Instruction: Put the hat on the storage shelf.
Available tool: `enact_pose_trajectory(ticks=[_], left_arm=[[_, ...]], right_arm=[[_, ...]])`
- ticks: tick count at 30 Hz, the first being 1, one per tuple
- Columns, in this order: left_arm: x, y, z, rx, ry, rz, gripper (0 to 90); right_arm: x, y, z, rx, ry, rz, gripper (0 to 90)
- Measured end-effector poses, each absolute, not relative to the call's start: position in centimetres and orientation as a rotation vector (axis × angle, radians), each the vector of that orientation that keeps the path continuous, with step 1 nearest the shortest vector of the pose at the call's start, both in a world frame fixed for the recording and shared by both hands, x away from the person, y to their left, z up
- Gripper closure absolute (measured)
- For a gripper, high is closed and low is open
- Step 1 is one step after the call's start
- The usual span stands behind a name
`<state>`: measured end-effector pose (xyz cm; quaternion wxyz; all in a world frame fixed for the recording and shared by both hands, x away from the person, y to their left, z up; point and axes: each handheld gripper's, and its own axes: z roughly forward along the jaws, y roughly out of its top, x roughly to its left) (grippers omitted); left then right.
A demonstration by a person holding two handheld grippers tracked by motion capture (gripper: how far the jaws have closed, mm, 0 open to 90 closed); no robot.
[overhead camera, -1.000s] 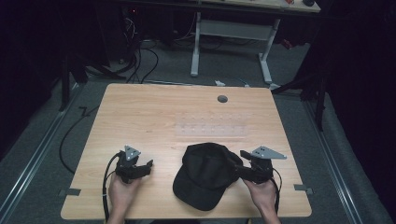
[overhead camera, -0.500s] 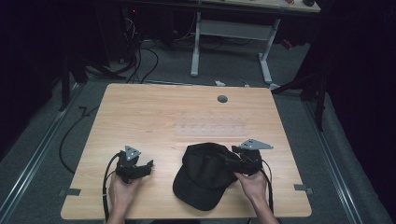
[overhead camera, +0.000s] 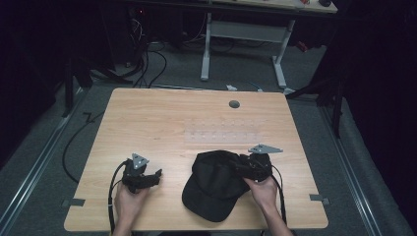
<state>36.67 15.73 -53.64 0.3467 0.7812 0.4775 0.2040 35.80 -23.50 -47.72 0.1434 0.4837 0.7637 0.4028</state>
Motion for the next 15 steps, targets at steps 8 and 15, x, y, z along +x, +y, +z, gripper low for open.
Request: enact_pose_trajectory(ticks=[8,15], left_arm=[[36.68,15.71,-53.64,2.029,1.236,0.527,23.4],[36.69,15.69,-53.64,2.028,1.235,0.526,22.9]], right_arm=[[35.93,-23.27,-47.87,1.385,2.242,1.178,66.7],[35.9,-23.3,-47.83,1.367,2.266,1.187,79.8]])
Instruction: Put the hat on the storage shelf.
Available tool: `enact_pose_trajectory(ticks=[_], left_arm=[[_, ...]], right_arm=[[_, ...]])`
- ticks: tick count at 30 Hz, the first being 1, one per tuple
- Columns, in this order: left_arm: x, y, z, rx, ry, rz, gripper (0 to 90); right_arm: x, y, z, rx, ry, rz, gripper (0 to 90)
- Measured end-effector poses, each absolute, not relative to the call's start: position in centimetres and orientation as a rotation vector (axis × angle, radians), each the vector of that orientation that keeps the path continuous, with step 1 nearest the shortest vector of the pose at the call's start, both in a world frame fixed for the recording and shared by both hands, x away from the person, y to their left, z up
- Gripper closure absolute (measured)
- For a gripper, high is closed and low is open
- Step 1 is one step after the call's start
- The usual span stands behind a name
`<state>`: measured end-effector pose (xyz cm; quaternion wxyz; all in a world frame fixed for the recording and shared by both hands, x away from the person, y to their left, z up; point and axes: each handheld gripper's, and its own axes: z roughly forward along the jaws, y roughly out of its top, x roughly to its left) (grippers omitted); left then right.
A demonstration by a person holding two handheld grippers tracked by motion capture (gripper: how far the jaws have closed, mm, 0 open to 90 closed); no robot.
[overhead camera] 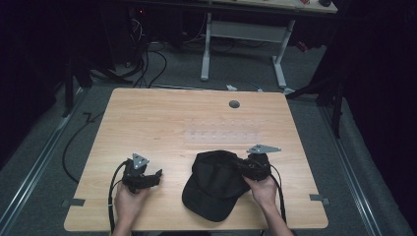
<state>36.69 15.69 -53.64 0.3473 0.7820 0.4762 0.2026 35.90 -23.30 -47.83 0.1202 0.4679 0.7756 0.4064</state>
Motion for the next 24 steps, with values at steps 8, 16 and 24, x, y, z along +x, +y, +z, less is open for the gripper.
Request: enact_pose_trajectory(ticks=[8,16,24], left_arm=[[36.7,15.7,-53.6,2.028,1.236,0.526,23.0],[36.8,15.6,-53.6,2.032,1.232,0.515,20.4],[36.8,15.6,-53.7,2.041,1.224,0.508,18.4]], right_arm=[[35.7,-23.4,-47.6,1.336,2.278,1.215,83.6],[35.2,-23.6,-46.8,1.279,2.276,1.269,84.4],[34.6,-23.8,-45.1,1.213,2.26,1.32,84.5]])
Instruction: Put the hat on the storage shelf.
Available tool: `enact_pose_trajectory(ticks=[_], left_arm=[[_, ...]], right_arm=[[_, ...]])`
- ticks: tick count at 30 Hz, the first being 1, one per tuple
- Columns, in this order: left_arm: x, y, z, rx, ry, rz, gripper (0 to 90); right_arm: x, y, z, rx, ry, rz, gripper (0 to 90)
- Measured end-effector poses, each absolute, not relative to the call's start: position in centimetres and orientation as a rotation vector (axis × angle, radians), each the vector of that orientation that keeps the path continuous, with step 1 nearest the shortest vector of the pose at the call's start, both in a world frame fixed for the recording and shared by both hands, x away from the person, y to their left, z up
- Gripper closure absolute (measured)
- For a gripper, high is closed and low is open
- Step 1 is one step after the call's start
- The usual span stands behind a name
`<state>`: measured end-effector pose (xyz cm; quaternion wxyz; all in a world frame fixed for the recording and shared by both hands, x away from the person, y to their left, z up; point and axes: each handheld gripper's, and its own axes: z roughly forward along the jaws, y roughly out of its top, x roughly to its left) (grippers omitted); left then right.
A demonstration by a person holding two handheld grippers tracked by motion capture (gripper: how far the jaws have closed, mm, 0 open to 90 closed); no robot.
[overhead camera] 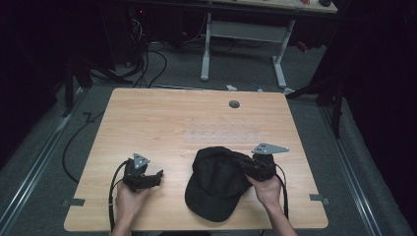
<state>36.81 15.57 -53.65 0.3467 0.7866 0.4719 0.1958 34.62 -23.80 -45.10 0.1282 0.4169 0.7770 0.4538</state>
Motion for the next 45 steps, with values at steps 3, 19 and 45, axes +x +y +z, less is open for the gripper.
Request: enact_pose_trajectory(ticks=[3,19,45], left_arm=[[36.8,15.6,-53.7,2.038,1.223,0.505,18.4],[35.5,15.7,-52.1,1.984,1.116,0.339,15.1],[34.7,11.0,-48.3,2.023,0.787,-0.007,14.8]], right_arm=[[34.5,-23.9,-44.5,1.194,2.255,1.335,84.5],[34.1,-24.4,-42.3,1.095,2.226,1.431,84.5],[34.4,-23.8,-41.5,0.998,2.242,1.462,84.5]])
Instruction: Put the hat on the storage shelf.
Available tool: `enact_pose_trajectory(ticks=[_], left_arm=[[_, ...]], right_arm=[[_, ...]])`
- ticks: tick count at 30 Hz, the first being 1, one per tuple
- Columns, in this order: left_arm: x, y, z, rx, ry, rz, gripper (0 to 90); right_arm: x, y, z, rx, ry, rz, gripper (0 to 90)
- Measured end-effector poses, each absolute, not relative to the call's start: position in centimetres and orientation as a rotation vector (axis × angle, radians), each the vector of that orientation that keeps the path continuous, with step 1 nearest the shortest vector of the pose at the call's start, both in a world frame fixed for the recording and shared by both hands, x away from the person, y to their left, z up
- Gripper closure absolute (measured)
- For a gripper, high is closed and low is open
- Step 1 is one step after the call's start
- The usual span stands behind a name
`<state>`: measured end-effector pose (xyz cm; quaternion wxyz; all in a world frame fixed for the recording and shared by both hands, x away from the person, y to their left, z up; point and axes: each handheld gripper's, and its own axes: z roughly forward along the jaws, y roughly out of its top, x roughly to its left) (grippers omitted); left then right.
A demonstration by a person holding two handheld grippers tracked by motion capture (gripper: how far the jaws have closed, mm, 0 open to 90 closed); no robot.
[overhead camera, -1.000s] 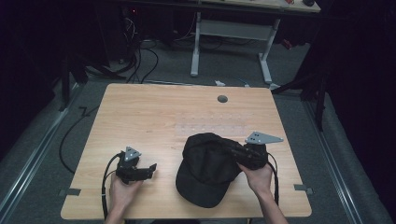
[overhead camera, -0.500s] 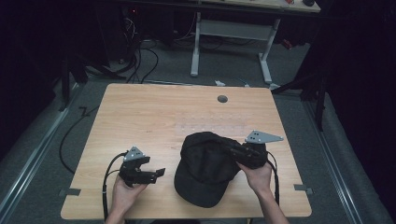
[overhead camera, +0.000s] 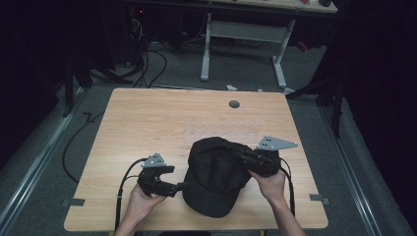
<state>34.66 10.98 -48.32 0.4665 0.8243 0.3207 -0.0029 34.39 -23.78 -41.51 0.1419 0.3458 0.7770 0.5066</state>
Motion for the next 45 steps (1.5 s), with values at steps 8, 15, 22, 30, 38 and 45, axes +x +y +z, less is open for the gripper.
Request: enact_pose_trajectory(ticks=[8,15,22,30,38,45], left_arm=[[35.0,9.5,-48.0,2.06,0.744,-0.05,14.7],[35.1,9.2,-47.9,2.061,0.73,-0.074,14.5],[35.2,9.2,-48.1,2.07,0.719,-0.096,14.5],[35.3,9.1,-48.3,2.069,0.707,-0.136,15.1],[35.3,9.2,-48.2,2.06,0.692,-0.162,18.6],[35.2,9.4,-48.1,2.05,0.674,-0.173,26.7]], right_arm=[[34.6,-23.3,-41.5,0.969,2.255,1.491,84.4],[34.7,-22.9,-41.0,0.927,2.26,1.526,84.4],[34.8,-22.4,-40.7,0.873,2.278,1.555,84.4],[35.0,-22.3,-40.8,0.835,2.291,1.602,84.3],[35.3,-21.9,-40.5,0.804,2.294,1.627,84.3],[35.5,-21.7,-40.5,0.792,2.294,1.632,84.2]])
